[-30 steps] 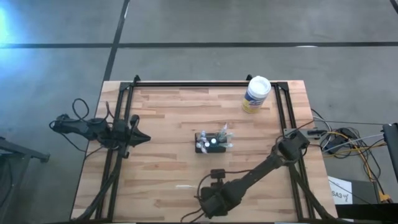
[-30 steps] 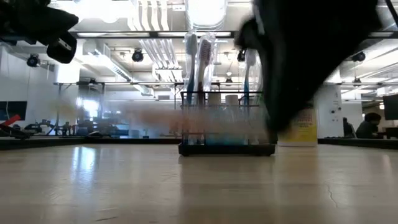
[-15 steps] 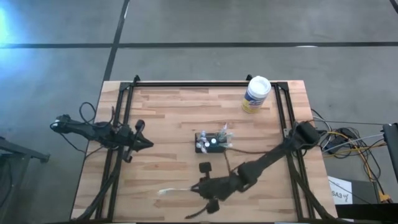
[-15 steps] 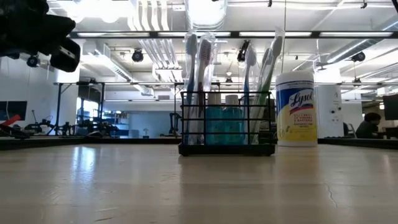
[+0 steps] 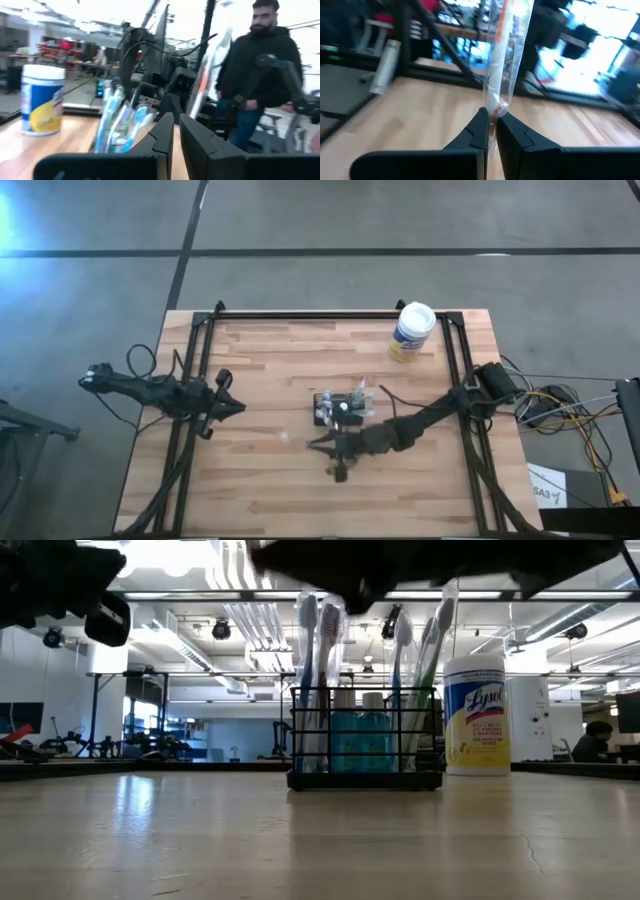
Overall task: Pick & Place toothbrushing station
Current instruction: Put the orange toothbrush into the mesh organizer
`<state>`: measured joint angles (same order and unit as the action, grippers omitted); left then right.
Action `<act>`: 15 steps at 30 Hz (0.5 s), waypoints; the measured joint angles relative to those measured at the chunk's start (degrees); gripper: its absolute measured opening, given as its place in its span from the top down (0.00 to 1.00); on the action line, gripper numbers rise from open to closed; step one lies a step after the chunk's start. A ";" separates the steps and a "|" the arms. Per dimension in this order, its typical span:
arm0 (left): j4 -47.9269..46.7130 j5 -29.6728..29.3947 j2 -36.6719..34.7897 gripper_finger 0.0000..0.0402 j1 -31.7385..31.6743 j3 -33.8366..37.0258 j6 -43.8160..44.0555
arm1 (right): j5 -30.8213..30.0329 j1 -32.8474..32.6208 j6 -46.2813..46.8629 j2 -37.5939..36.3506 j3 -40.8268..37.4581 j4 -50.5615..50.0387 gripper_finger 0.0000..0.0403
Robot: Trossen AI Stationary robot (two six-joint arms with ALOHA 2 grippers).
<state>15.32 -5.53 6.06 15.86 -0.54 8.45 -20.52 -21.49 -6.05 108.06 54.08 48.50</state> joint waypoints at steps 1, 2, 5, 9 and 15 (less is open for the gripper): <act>0.13 -1.02 0.60 0.90 0.00 0.02 0.00 | -0.17 0.71 0.80 0.05 -0.05 -0.32 0.96; 0.47 -2.05 1.23 0.89 0.00 0.02 0.00 | -0.56 1.34 1.53 0.06 -0.09 -0.28 0.96; 1.13 -3.07 3.81 0.84 -0.01 -0.02 -0.07 | -0.68 2.60 1.79 0.06 1.09 -0.04 0.96; 1.84 -2.73 7.77 0.72 0.00 -1.28 -0.81 | -0.42 3.37 1.13 0.02 2.28 -3.33 0.96; 7.15 -5.06 14.22 0.47 0.00 -5.13 0.00 | -1.08 4.77 0.90 0.04 4.49 -3.56 0.96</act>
<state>22.46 -10.58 20.28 15.86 -5.67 8.45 -21.60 -16.72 -5.15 108.09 58.57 44.94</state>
